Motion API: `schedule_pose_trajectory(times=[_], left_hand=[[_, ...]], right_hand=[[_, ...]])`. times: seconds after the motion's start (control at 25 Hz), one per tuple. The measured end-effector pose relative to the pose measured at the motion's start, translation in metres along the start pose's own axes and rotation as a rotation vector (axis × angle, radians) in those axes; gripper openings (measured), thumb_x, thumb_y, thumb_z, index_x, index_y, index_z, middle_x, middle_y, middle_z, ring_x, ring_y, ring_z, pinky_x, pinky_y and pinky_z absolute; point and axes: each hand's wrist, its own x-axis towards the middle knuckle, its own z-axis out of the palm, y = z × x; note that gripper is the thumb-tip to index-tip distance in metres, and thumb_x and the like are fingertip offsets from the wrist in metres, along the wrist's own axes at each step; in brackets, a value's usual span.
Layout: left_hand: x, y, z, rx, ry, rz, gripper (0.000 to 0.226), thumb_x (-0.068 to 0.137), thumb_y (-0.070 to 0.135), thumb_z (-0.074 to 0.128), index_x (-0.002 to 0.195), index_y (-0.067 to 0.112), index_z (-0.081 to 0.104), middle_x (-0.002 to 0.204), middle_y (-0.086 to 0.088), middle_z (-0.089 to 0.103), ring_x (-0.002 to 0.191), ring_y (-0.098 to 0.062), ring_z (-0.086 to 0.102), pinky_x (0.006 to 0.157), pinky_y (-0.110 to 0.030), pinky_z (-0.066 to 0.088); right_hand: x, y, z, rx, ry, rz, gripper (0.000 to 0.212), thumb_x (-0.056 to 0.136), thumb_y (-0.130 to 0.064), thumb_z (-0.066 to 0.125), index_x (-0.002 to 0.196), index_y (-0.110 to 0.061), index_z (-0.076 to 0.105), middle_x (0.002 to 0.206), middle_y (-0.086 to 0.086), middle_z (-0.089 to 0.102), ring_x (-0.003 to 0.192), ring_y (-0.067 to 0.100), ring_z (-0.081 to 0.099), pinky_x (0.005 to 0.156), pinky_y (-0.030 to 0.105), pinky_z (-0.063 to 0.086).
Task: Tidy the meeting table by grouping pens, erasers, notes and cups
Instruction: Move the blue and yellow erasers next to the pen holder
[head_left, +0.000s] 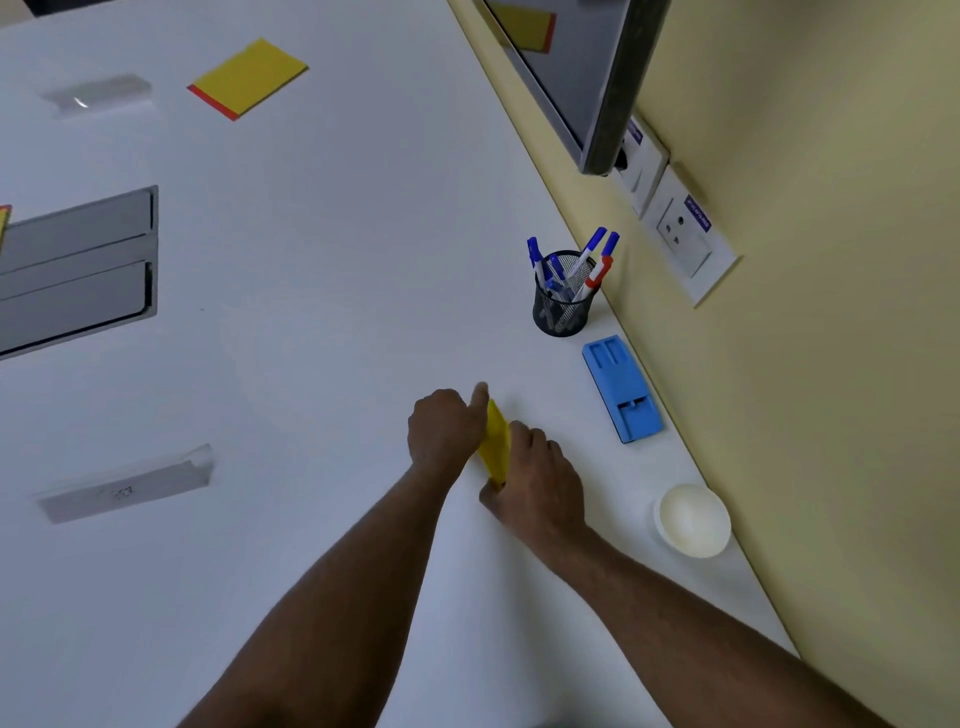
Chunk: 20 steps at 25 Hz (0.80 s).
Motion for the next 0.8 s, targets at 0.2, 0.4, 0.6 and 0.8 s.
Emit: schedule_pose_trajectory(times=[0.2,0.4,0.6,0.8], left_hand=[[-0.003,-0.037,0.004,0.224,-0.144,0.146,0.06,0.089,0.053,0.05,0.14,0.021,0.046,0.151,-0.004,0.036,0.132,-0.028,0.04,0.095,-0.043,0.043],[-0.019,-0.075,0.011,0.44,-0.276,0.278,0.091,0.079,0.055,0.066,0.151,0.029,0.017,0.162,0.0,-0.003,0.147,-0.029,0.01,0.105,-0.049,0.037],[-0.024,-0.086,0.012,0.429,-0.267,0.293,0.089,0.082,0.051,0.065,0.152,0.029,0.014,0.162,0.003,-0.007,0.149,-0.027,0.005,0.106,-0.049,0.038],[-0.043,-0.099,0.009,0.402,-0.295,0.263,0.083,0.085,0.046,0.063,0.151,0.026,0.017,0.162,0.004,-0.007,0.149,-0.026,0.004,0.104,-0.049,0.04]], right_hand=[[0.034,0.028,-0.011,0.009,0.13,0.155,0.065,0.069,-0.037,0.071,0.123,-0.012,0.043,0.092,0.008,0.06,0.075,0.023,0.058,0.053,0.026,0.036],[0.059,0.045,-0.009,-0.019,0.067,0.228,0.057,0.077,-0.035,0.066,0.122,-0.01,0.042,0.098,0.011,0.061,0.082,0.026,0.06,0.056,0.031,0.043],[0.064,0.047,-0.007,-0.007,0.056,0.269,0.054,0.082,-0.038,0.066,0.122,-0.009,0.044,0.103,0.012,0.061,0.088,0.027,0.061,0.061,0.034,0.047],[0.047,0.044,-0.011,-0.121,0.115,0.141,0.075,0.081,-0.048,0.067,0.139,-0.01,0.038,0.141,0.016,0.044,0.123,0.034,0.047,0.09,0.047,0.045]])
